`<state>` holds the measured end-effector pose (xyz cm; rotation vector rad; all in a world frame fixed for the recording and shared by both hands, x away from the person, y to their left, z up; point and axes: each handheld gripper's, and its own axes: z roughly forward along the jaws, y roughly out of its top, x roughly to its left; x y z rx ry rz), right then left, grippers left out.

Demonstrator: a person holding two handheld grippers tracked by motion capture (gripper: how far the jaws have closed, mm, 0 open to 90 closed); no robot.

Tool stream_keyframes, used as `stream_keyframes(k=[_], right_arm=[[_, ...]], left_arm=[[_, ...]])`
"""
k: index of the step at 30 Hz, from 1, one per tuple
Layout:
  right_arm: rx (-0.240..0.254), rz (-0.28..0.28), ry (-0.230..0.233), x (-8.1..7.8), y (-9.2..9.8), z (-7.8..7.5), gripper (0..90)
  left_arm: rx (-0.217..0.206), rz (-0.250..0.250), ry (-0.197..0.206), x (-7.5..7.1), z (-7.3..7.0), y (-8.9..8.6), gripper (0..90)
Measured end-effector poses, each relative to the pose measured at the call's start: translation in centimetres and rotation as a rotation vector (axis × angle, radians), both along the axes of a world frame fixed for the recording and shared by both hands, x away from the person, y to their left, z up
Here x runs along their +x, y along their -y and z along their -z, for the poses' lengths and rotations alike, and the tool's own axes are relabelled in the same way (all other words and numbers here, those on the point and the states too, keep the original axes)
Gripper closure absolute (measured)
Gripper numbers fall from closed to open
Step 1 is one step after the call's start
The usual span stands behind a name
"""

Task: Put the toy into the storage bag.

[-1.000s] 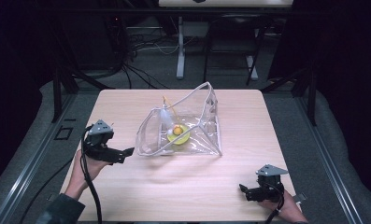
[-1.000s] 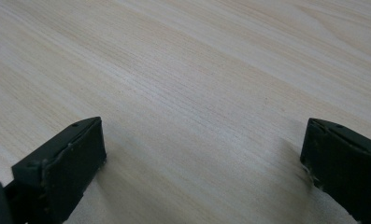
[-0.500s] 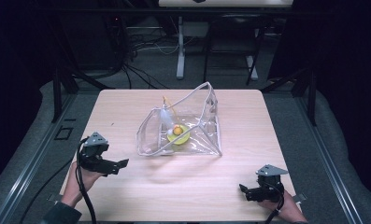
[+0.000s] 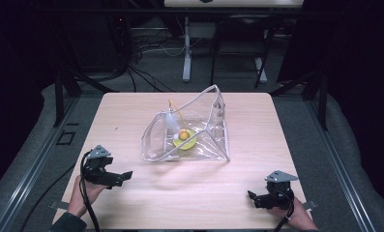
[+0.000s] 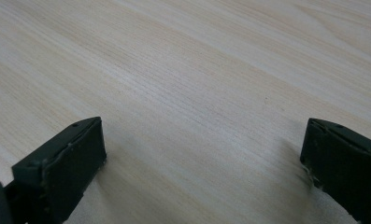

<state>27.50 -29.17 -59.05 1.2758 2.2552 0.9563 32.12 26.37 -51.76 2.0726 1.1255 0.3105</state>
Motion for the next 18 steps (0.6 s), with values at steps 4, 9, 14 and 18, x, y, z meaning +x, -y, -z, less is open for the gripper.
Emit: stream_keyframes(k=[4,9,14,18], right_arm=[[-0.004,-0.004,-0.003,0.0,0.0,0.0,0.0],[-0.005,-0.006,-0.004,0.0,0.0,0.0,0.0],[-0.005,-0.007,-0.004,0.0,0.0,0.0,0.0],[-0.005,-0.006,-0.004,0.0,0.0,0.0,0.0]], left_arm=[[0.003,0.011,-0.06,0.2,1.0,-0.3,0.0],[0.007,0.0,-0.082,0.3,1.8,-0.6,0.1],[0.029,-0.021,-0.116,0.5,2.9,-0.8,0.1],[0.055,-0.025,-0.123,0.6,3.2,-1.0,0.1]])
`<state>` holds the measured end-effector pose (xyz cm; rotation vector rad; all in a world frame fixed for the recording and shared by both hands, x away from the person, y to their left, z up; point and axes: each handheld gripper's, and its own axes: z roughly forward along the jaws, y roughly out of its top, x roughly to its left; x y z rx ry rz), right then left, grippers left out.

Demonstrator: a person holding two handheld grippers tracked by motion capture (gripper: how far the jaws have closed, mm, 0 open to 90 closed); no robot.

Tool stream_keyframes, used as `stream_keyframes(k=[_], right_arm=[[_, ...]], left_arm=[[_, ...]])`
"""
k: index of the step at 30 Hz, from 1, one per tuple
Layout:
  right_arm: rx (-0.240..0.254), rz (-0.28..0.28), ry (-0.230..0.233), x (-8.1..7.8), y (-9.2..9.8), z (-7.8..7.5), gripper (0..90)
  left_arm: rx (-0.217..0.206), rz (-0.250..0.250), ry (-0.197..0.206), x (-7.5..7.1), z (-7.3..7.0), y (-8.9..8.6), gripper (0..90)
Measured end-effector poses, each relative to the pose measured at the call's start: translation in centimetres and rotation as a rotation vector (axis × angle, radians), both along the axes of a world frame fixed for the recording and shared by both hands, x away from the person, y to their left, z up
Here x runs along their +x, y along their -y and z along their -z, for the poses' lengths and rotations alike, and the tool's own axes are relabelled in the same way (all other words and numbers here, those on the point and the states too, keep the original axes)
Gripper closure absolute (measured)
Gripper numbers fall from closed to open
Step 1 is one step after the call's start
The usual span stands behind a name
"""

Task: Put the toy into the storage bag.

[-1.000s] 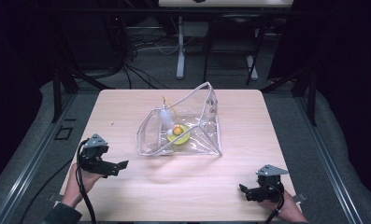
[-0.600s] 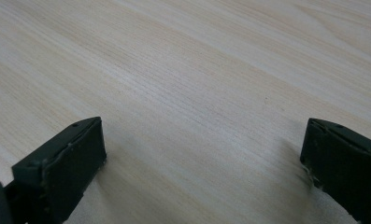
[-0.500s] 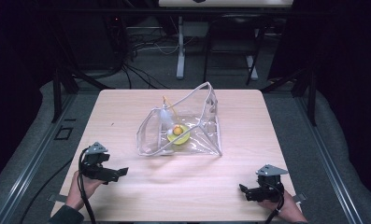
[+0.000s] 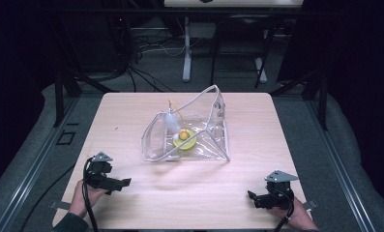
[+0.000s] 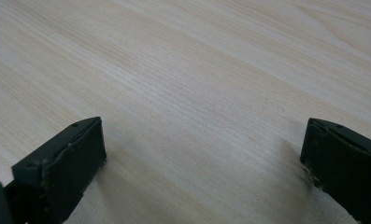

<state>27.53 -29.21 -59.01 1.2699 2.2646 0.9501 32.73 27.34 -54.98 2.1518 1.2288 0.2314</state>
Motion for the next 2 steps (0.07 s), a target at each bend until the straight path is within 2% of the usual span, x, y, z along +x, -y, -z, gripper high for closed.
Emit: stream_keyframes(k=[2], right_arm=[[0.001,0.001,0.001,0.0,-0.01,0.01,0.0]], left_arm=[[0.012,-0.002,0.002,0.02,-0.01,-0.06,0.1]])
